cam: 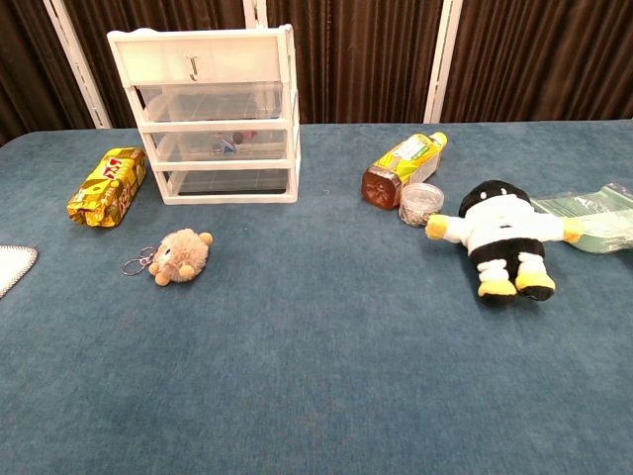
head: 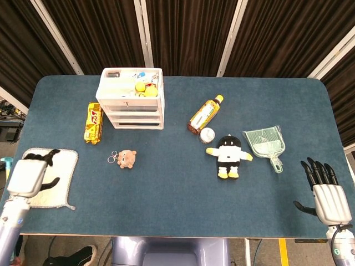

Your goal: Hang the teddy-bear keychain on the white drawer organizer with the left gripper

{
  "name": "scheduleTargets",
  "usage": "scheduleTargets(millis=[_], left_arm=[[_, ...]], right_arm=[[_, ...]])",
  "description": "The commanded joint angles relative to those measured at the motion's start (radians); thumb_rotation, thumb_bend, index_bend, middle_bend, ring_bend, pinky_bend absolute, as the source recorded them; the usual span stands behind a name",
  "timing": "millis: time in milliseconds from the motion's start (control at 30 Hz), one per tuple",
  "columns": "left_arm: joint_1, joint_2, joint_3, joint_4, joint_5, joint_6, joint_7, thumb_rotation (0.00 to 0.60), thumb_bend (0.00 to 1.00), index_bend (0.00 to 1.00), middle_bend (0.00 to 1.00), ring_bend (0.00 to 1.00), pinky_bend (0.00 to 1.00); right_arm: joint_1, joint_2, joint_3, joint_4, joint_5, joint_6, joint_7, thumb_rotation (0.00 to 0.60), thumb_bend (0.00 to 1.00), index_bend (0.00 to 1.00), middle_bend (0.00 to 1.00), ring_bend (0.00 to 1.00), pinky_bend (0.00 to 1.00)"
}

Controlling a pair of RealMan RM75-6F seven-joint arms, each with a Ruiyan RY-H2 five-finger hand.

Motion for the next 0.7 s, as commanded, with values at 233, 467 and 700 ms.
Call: scheduleTargets(millis=[233, 467, 700], left_arm=[[-0.187, -0.21, -0.074, 0.112, -0.249, -0.178, 0.254, 0.6, 0.31, 0.47, 0.98, 0.85, 0.7], [-0.261, -0.31, -0.085, 0.177, -0.348, -0.206, 0.351, 0.6, 0.35, 0.47, 0.98, 0.85, 0.71], [-0.317, -0.377, -0.083, 0.238, -0.403, -0.23, 0.407, 0.6, 0.36, 0.48, 0.98, 0.85, 0.71]], right_arm=[[-0.003, 0.004, 0.004, 0.003, 0.005, 0.003, 0.02, 0.6, 0.04, 0.01, 0.0, 0.0, 0.0], [-0.003, 0.008, 0.006, 0.0, 0.011, 0.002, 0.033, 0.6, 0.04, 0.01, 0.0, 0.0, 0.0], [-0.004, 0.008, 0.009, 0.001, 0.013, 0.004, 0.043, 0.6, 0.04, 0.01, 0.0, 0.0, 0.0]])
